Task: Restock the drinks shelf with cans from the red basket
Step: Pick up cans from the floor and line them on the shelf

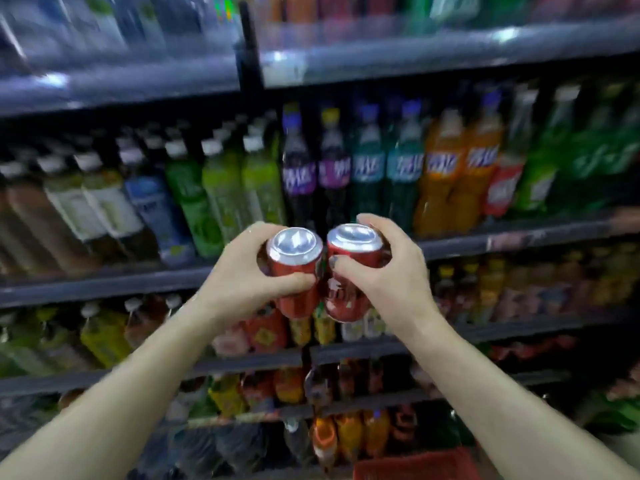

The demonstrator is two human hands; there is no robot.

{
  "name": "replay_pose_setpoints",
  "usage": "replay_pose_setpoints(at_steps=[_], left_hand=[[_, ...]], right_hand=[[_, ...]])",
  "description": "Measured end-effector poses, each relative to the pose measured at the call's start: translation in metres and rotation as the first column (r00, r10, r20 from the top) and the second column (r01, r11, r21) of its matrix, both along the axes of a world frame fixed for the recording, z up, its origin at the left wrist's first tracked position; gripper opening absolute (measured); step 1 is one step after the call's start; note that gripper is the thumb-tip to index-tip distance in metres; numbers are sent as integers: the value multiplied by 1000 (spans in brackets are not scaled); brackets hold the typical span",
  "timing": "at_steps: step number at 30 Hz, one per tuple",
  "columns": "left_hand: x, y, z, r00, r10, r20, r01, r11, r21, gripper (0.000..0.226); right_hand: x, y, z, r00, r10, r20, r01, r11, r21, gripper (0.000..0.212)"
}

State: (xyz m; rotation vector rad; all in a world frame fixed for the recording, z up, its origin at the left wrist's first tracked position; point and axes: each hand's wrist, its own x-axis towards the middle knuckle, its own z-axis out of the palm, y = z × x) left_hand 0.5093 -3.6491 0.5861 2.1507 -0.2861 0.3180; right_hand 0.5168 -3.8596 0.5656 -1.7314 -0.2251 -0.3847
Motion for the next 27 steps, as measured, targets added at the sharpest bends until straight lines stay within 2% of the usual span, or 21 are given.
replay_pose_setpoints(at_steps=[2, 7, 10, 13, 17, 23, 27], left_hand=[[10, -18, 60, 997, -22, 72, 25, 999, -34, 60], [23, -65, 174, 970, -61, 235, 82, 993, -81, 50], [29, -83, 221, 952, -42, 302, 62, 996, -57, 47], [43, -96, 254, 940, 13, 340, 3, 999, -44, 26], [71, -105, 290, 927, 138, 348, -116, 990, -85, 28], [108, -99, 318, 926, 211, 313, -190, 977, -96, 38], [135, -94, 323, 925, 257, 280, -233, 965, -116, 34]], right_hand=[[7, -16, 60, 998, 10, 58, -15, 997, 74, 72], [22, -57, 174, 979, -28, 202, 6, 994, 110, 55], [32, -75, 222, 963, -38, 265, 14, 996, 92, 55], [47, -87, 260, 956, -31, 293, 14, 998, 61, 55], [71, -91, 296, 933, -65, 354, 80, 996, -27, 57], [110, -79, 323, 900, -88, 428, 204, 951, -234, 49], [138, -70, 332, 882, -87, 463, 266, 904, -336, 48]])
